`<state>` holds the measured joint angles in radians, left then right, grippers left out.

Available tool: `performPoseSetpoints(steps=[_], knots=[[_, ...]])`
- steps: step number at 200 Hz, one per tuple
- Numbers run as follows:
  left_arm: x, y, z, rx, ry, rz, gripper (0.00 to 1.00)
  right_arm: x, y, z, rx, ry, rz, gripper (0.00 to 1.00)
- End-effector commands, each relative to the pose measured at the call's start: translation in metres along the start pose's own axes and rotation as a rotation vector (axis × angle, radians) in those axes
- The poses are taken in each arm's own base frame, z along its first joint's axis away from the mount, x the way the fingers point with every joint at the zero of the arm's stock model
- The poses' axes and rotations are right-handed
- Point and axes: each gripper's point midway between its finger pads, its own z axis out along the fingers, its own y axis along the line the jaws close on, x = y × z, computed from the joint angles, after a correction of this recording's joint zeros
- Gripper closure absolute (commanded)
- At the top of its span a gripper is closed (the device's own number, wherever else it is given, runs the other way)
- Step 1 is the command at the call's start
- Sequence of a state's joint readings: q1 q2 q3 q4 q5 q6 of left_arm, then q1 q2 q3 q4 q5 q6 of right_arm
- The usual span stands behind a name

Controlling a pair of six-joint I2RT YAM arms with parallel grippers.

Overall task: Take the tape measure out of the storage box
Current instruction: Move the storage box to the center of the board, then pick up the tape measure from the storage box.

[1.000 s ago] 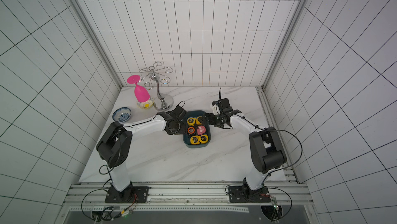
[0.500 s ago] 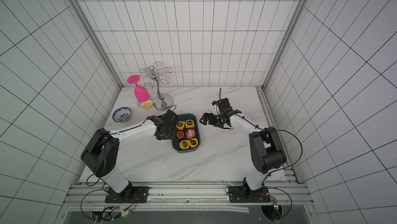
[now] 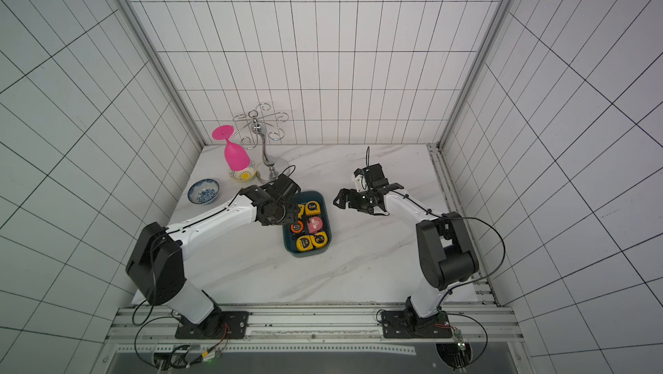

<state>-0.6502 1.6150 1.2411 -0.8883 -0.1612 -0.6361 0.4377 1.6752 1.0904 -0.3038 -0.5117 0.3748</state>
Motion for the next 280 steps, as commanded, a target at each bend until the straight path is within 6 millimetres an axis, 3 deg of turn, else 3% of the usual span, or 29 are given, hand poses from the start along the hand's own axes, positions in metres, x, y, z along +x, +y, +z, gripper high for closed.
performPoseSetpoints(steps=[1,50,93,176,280], knots=[[-0.002,-0.021,-0.011,0.088,0.026,-0.060,0.24,-0.004,0.001,-0.011,0.011,-0.023,-0.007,0.01],[0.012,-0.045,0.013,0.125,0.128,-0.143,0.31,-0.004,-0.002,-0.012,0.020,-0.025,-0.009,0.01],[0.019,-0.036,0.035,0.053,0.144,-0.187,0.34,-0.002,-0.006,-0.012,0.024,-0.024,-0.003,0.01],[0.028,-0.022,0.060,-0.045,0.161,-0.193,0.35,-0.002,-0.009,-0.008,0.021,-0.019,0.008,0.01],[0.030,-0.015,0.081,-0.086,0.184,-0.164,0.35,-0.003,-0.011,-0.002,0.016,-0.009,0.020,0.01]])
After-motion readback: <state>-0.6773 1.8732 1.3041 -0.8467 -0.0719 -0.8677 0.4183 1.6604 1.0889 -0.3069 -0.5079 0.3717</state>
